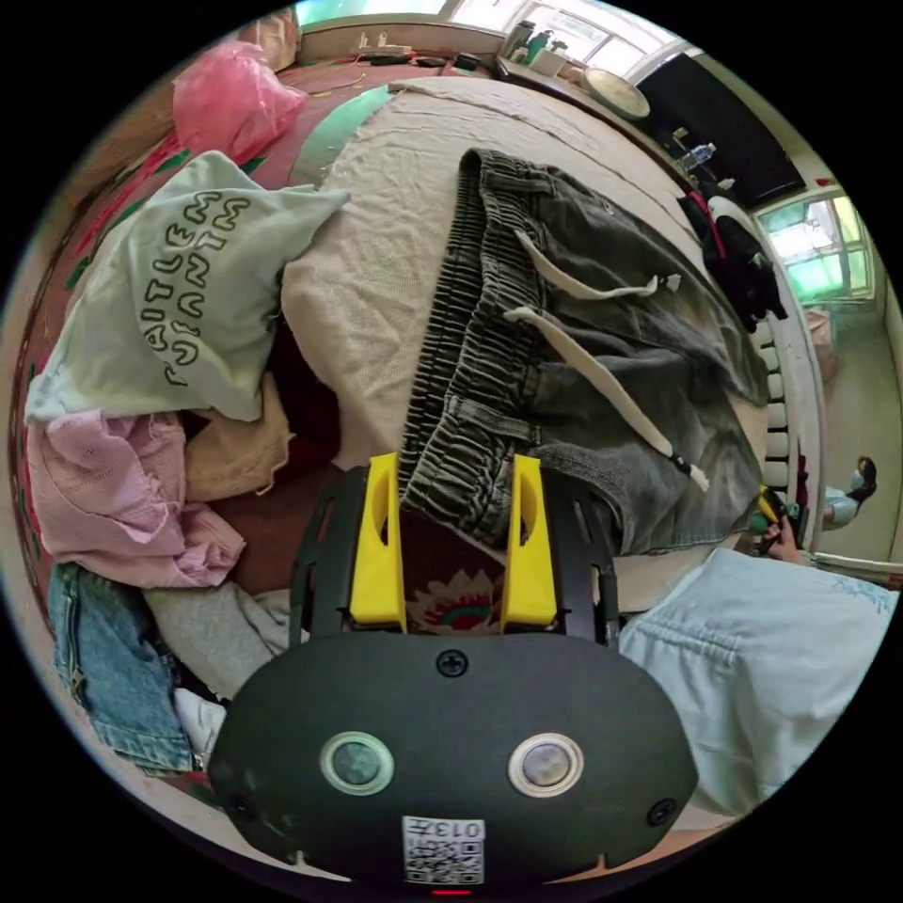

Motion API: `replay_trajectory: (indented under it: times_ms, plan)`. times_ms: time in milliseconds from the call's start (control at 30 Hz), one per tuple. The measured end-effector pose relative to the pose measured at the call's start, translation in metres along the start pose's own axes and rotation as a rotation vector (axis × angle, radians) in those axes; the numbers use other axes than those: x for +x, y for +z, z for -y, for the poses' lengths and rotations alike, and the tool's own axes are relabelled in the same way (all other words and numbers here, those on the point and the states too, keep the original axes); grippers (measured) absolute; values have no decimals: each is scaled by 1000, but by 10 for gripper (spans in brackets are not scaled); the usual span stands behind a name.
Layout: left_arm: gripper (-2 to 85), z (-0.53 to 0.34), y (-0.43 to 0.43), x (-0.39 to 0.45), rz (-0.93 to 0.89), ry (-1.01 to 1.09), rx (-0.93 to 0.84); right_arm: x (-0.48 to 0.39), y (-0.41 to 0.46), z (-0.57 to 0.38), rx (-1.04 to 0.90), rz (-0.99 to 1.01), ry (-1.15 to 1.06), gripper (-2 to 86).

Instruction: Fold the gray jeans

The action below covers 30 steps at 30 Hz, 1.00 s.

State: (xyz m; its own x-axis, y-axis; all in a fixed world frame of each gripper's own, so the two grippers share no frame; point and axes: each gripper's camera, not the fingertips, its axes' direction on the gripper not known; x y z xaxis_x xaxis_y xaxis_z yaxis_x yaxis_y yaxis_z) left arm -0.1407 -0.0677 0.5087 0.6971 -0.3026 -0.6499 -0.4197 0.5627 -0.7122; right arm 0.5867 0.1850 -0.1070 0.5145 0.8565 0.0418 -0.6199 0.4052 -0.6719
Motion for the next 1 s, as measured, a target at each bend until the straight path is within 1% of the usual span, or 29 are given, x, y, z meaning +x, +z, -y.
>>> replay_trajectory:
  times_ms: [33,100,133,200,267,300,367,400,467,500,533,567,600,633,700,800,867,900,933,1000]
  plan:
    - [154,2,2,2,22,5,-11,-3,0,0,-1,-20,-15,86]
    - [137,4,2,6,58,-1,-24,-18,-1,1,-24,-133,-68,51]
    - [119,4,-2,11,109,9,-22,-24,-2,2,-36,-171,-85,39]
    - [96,5,-9,21,147,48,-10,-50,1,2,-87,-381,-186,14]
    - [72,4,-15,31,175,91,9,-68,6,-2,-81,-564,-275,8]
    - [65,4,-18,32,176,94,22,-77,10,-3,-87,-606,-336,8]
    - [40,4,-28,35,142,91,51,-90,9,-4,-58,-633,-366,11]
    - [36,3,-31,36,139,93,58,-103,4,-6,1,-608,-401,15]
    - [31,-3,-47,42,143,119,107,-127,4,-9,35,-543,-500,38]
    - [31,-4,-50,42,147,115,120,-145,11,-10,22,-485,-568,68]
    - [32,-8,-54,37,135,89,147,-155,17,-12,5,-452,-608,74]
    - [35,-10,-50,29,106,52,153,-174,32,-15,-42,-420,-701,86]
    - [36,-10,-45,24,88,31,141,-192,49,-19,-73,-435,-789,89]
    - [40,-10,-33,14,73,-3,95,-199,58,-21,-82,-450,-829,91]
    - [48,-11,-20,10,86,1,62,-215,88,-23,-134,-493,-932,95]
    - [68,-7,-30,13,37,42,134,-213,107,-16,-201,-535,-994,102]
    - [108,3,-44,9,-14,40,171,-207,111,-8,-215,-556,-1014,102]
    - [115,7,-46,8,-11,43,178,-203,114,-2,-237,-544,-1016,103]
    - [129,15,-46,10,2,62,172,-202,116,2,-251,-538,-1019,103]
    - [133,31,-32,15,16,101,96,-197,130,10,-313,-551,-1059,103]
